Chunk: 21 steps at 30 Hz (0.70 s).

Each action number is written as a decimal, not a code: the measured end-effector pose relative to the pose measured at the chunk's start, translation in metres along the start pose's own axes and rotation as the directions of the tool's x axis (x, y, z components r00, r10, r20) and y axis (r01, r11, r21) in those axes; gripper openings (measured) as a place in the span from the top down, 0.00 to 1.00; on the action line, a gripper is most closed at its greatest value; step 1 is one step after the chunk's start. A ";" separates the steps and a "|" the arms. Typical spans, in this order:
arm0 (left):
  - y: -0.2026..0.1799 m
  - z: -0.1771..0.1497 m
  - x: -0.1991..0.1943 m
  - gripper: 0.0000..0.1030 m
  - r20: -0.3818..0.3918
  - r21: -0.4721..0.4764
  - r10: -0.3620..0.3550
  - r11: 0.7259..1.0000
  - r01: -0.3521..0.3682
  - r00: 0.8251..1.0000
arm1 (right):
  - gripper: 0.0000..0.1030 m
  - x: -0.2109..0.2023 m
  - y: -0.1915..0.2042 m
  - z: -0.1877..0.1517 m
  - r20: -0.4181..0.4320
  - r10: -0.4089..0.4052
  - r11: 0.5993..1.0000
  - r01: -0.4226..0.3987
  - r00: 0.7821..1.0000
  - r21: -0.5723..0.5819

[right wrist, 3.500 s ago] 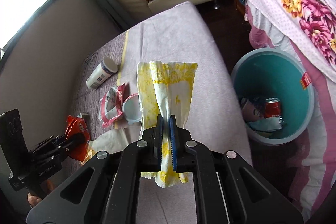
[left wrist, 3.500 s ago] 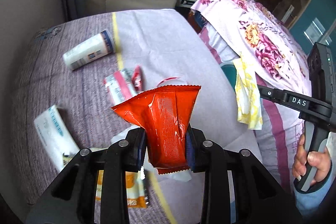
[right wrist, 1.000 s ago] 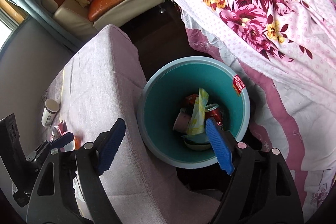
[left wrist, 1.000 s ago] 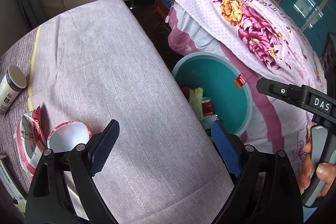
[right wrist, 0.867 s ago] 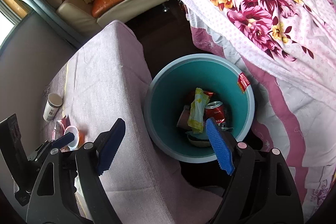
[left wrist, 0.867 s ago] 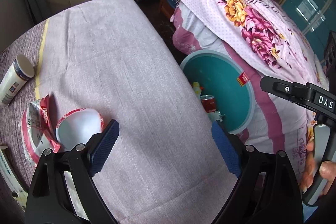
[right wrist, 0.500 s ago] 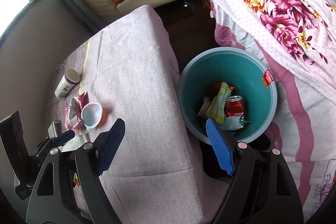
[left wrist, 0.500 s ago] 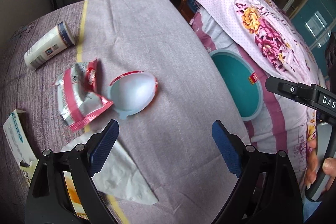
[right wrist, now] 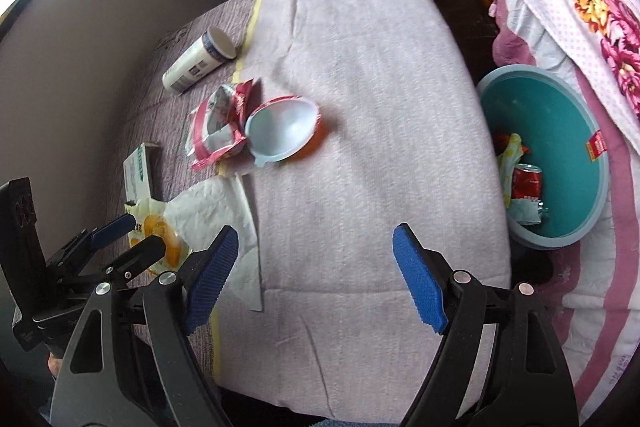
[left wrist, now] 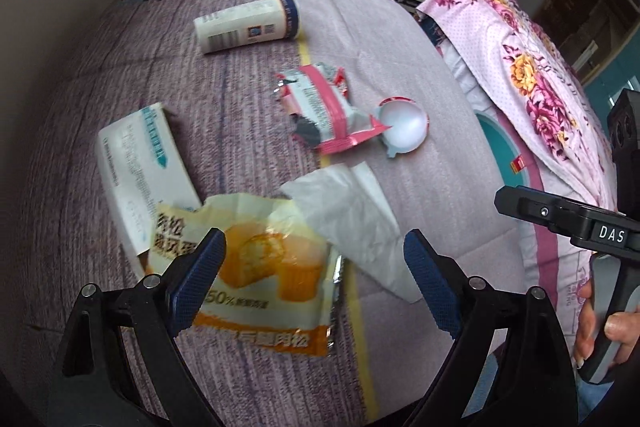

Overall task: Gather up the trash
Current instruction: 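Move both grippers back toward the remaining trash on the table, then grasp the orange cake wrapper with the left gripper while the right gripper grasps the white tissue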

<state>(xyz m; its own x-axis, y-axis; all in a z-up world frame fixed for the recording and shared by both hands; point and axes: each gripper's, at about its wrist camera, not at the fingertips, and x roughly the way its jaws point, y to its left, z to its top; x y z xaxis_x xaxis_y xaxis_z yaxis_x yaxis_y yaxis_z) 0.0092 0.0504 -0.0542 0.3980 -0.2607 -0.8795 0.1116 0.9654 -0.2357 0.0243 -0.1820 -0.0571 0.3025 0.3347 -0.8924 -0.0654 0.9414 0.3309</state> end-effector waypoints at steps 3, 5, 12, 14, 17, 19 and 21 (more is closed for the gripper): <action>0.025 -0.011 -0.005 0.12 -0.001 -0.053 0.010 0.999 -0.010 1.000 | 0.26 0.014 0.022 -0.004 -0.033 0.013 0.999 -0.014 0.999 -0.040; 0.040 -0.018 -0.009 0.12 0.014 -0.090 0.026 0.996 -0.025 1.000 | 0.26 0.024 0.034 -0.007 -0.054 0.018 0.998 -0.022 0.998 -0.066; 0.080 -0.035 -0.013 0.12 0.041 -0.180 0.041 0.983 -0.033 0.998 | 0.26 0.058 0.070 -0.009 -0.123 0.023 0.991 -0.038 0.992 -0.128; 0.088 -0.039 -0.011 0.12 0.033 -0.201 0.035 0.979 -0.027 0.999 | 0.26 0.064 0.077 -0.008 -0.130 0.018 0.990 -0.036 0.991 -0.135; 0.095 -0.043 -0.007 0.12 0.024 -0.226 0.014 0.974 -0.008 1.000 | 0.26 0.073 0.082 -0.006 -0.138 0.017 0.990 -0.036 0.990 -0.138; 0.098 -0.046 -0.005 0.12 0.017 -0.230 0.002 0.973 0.002 1.000 | 0.26 0.080 0.086 -0.006 -0.145 0.012 0.990 -0.032 0.989 -0.141; 0.099 -0.048 -0.004 0.12 0.010 -0.230 -0.005 0.973 0.007 1.000 | 0.26 0.085 0.087 -0.004 -0.150 0.011 0.990 -0.032 0.989 -0.140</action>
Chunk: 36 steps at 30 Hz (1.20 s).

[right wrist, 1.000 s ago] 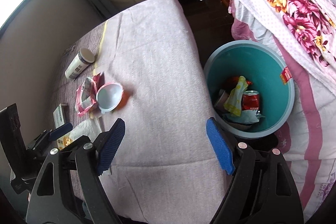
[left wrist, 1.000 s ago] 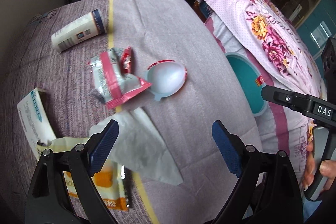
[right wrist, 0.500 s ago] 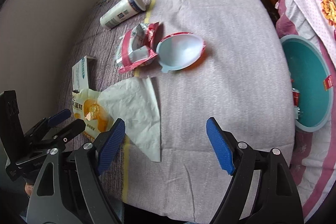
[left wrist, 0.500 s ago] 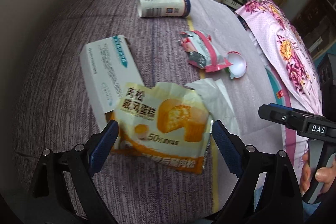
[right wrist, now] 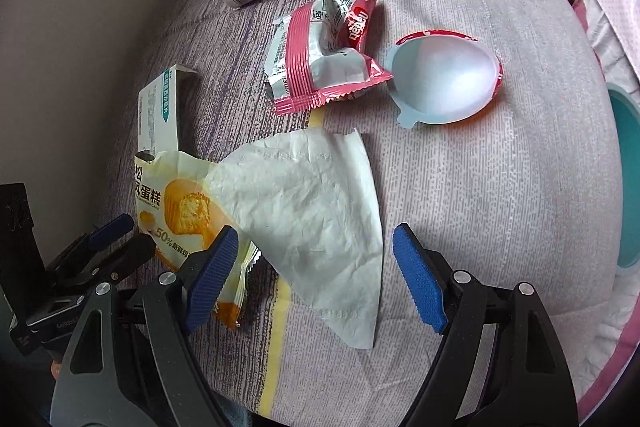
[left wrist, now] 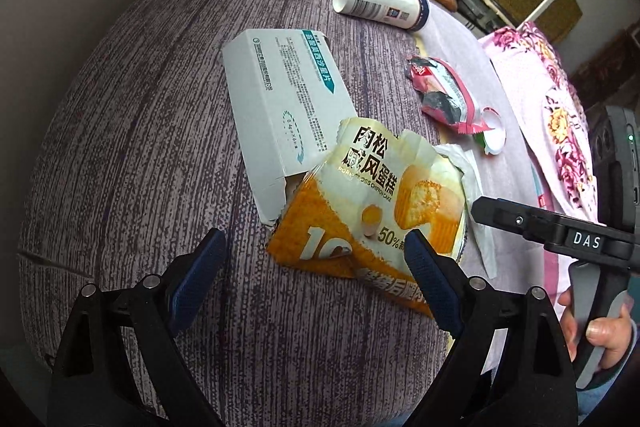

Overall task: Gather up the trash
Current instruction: 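Grasp the orange cake wrapper with the left gripper while the right gripper grasps the white tissue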

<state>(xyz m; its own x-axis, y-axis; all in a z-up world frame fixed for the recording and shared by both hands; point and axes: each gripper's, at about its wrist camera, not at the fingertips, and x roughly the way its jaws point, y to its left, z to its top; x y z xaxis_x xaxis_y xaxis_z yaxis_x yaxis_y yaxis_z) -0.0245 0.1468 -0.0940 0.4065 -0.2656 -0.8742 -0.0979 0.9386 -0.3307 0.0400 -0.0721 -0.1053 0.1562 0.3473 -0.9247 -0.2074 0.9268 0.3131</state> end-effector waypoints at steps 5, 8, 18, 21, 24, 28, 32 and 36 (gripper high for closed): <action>0.001 -0.002 0.004 0.11 -0.013 -0.001 -0.008 1.000 0.008 1.000 | 0.26 0.011 0.008 0.002 -0.007 -0.010 1.000 0.010 1.000 -0.020; -0.001 -0.002 0.006 0.09 -0.017 0.003 -0.008 1.000 0.008 1.000 | 0.32 0.016 0.016 0.003 -0.006 -0.024 0.999 0.024 1.000 -0.043; -0.016 -0.005 0.009 0.08 -0.045 0.016 -0.036 0.999 0.037 0.998 | 0.87 0.010 0.008 -0.004 0.012 0.025 0.999 -0.025 1.000 -0.025; -0.028 -0.007 0.011 0.08 -0.054 0.040 -0.061 0.997 0.063 0.997 | 0.88 -0.002 -0.002 -0.013 0.023 0.041 0.999 -0.040 0.999 -0.017; -0.042 -0.009 0.015 0.08 -0.055 0.070 -0.066 0.995 0.070 0.996 | 0.89 -0.006 -0.010 -0.019 0.029 0.059 0.998 -0.058 0.998 -0.002; -0.055 -0.006 0.020 0.22 -0.046 0.087 -0.054 0.995 0.058 0.997 | 0.90 -0.015 -0.024 -0.025 0.051 0.076 0.997 -0.077 0.996 0.023; -0.072 -0.001 0.025 0.47 -0.052 0.139 -0.045 0.989 0.052 0.998 | 0.90 -0.027 -0.040 -0.028 0.081 0.078 0.995 -0.083 0.994 0.055; -0.090 0.001 0.029 0.67 -0.058 0.200 -0.053 0.978 0.064 0.997 | 0.90 -0.037 -0.058 -0.032 0.104 0.077 0.992 -0.086 0.992 0.093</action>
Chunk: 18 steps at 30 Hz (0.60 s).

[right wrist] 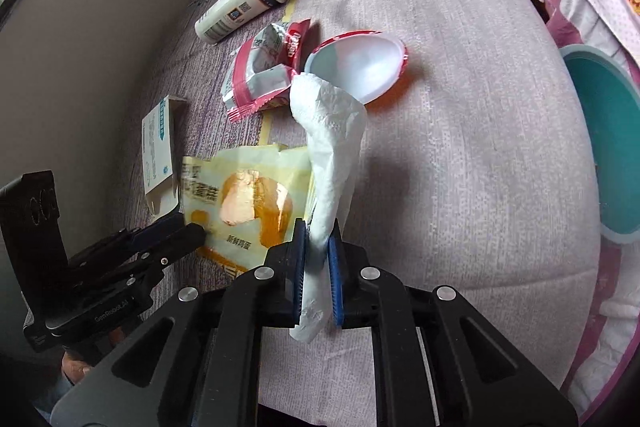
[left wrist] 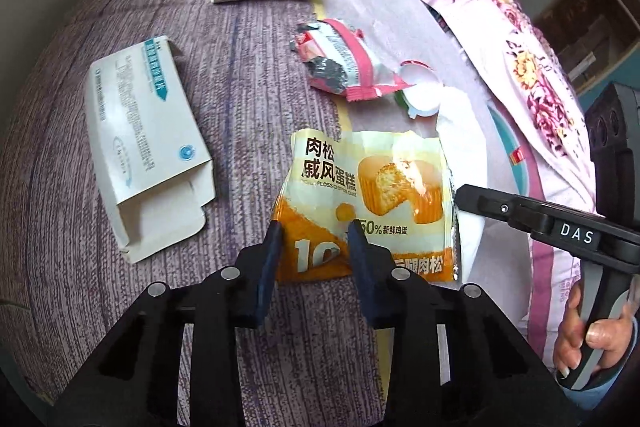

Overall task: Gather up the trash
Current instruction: 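Carry the cake wrapper and tissue over the teal bin with both grippers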

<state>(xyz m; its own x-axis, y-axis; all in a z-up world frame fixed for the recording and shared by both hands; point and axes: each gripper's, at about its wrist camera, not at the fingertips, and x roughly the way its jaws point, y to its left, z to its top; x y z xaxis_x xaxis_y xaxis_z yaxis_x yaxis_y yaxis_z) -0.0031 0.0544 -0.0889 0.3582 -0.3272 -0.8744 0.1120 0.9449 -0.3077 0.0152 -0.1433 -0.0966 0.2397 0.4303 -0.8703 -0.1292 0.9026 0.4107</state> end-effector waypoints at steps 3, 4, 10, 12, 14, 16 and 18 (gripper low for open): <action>-0.013 0.002 0.000 0.89 0.000 0.055 0.005 0.998 -0.005 1.000 | 0.90 -0.010 -0.013 -0.001 0.026 -0.010 1.000 0.009 1.000 0.029; -0.016 0.003 -0.001 0.91 0.005 0.071 0.016 0.997 -0.016 1.000 | 0.90 -0.012 -0.015 0.000 0.037 -0.018 0.999 0.017 0.999 0.038; -0.015 0.005 0.001 0.90 -0.019 0.080 0.031 0.996 -0.029 0.999 | 0.90 -0.028 -0.035 0.000 0.084 -0.025 0.996 0.018 0.996 0.092; -0.010 0.006 0.000 0.80 -0.019 0.058 0.032 0.998 -0.031 0.999 | 0.90 -0.031 -0.039 0.001 0.086 -0.024 0.995 0.016 0.996 0.097; -0.005 0.008 -0.004 0.33 -0.006 0.052 0.058 0.997 -0.058 0.998 | 0.90 -0.035 -0.043 -0.003 0.087 -0.023 0.995 0.014 0.996 0.100; -0.004 0.011 -0.004 0.16 -0.003 0.064 0.060 0.996 -0.059 0.998 | 0.90 -0.034 -0.044 -0.001 0.085 -0.022 0.995 0.013 0.996 0.102; -0.008 0.013 0.002 0.16 -0.025 0.084 0.062 0.995 -0.059 0.998 | 0.90 -0.033 -0.044 0.000 0.084 -0.020 0.995 0.011 0.996 0.103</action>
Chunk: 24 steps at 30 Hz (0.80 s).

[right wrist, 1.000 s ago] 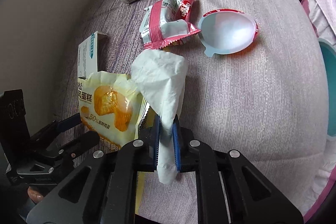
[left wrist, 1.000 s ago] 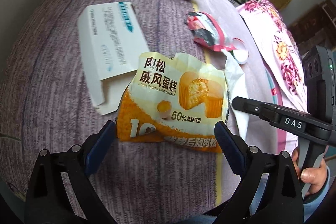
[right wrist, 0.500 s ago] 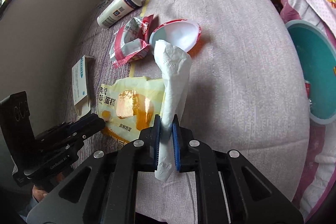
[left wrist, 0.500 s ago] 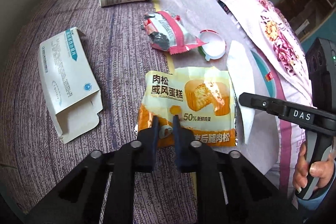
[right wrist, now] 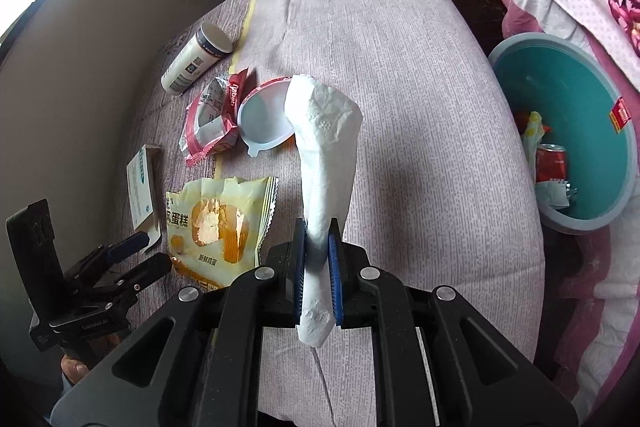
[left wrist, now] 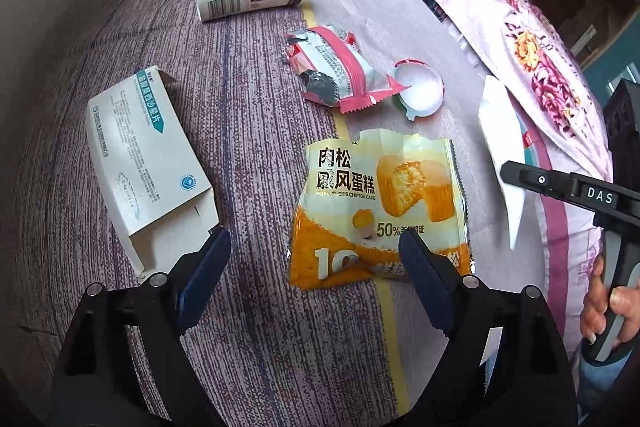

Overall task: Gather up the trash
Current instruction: 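Carry the cake wrapper and tissue over the teal bin with both grippers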

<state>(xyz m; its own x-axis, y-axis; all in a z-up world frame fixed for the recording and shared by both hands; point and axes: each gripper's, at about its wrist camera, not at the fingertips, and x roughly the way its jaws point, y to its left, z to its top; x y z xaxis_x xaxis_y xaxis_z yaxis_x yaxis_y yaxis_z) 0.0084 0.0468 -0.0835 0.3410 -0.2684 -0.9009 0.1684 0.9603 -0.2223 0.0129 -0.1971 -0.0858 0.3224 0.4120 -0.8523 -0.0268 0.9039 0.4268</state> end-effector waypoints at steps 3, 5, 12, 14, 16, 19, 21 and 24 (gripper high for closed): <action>-0.007 0.003 0.014 0.16 -0.031 0.032 0.020 0.999 -0.019 0.999 | 0.90 0.001 0.000 0.001 0.000 -0.001 1.000 0.001 1.000 0.000; -0.010 0.005 0.022 0.16 -0.049 0.040 0.013 0.999 -0.011 0.999 | 0.90 0.000 -0.001 0.001 0.000 -0.002 1.000 0.002 1.000 0.000; -0.036 0.002 0.023 0.63 -0.026 0.136 0.047 0.990 -0.043 0.999 | 0.90 -0.003 -0.006 0.002 0.012 -0.011 1.000 0.011 1.000 0.012; -0.043 0.002 0.020 0.77 -0.015 0.158 0.047 0.986 -0.044 0.999 | 0.90 -0.002 -0.007 0.003 0.013 -0.009 1.000 0.009 1.000 0.017; -0.050 0.002 0.015 0.81 -0.006 0.169 0.035 0.985 -0.034 0.999 | 0.90 -0.004 -0.008 0.003 0.017 -0.008 1.000 0.007 1.000 0.020; -0.056 0.003 0.005 0.82 0.020 0.176 0.036 0.984 -0.039 0.999 | 0.90 -0.007 -0.011 0.004 0.027 -0.008 1.000 0.007 1.000 0.026; -0.056 0.007 -0.003 0.82 0.039 0.163 0.033 0.986 -0.039 0.999 | 0.90 -0.010 -0.013 0.005 0.037 -0.010 0.999 0.008 0.999 0.031; -0.059 0.017 -0.014 0.82 0.068 0.154 0.032 0.987 -0.042 0.997 | 0.90 -0.016 -0.017 0.008 0.058 -0.015 0.999 0.013 0.998 0.038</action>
<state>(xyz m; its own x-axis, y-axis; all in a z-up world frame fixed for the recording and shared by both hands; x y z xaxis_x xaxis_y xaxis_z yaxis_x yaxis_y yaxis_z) 0.0099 -0.0070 -0.0515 0.4081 -0.2419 -0.8803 0.2946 0.9476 -0.1238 0.0155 -0.2199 -0.0767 0.3770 0.3910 -0.8397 0.0132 0.9042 0.4269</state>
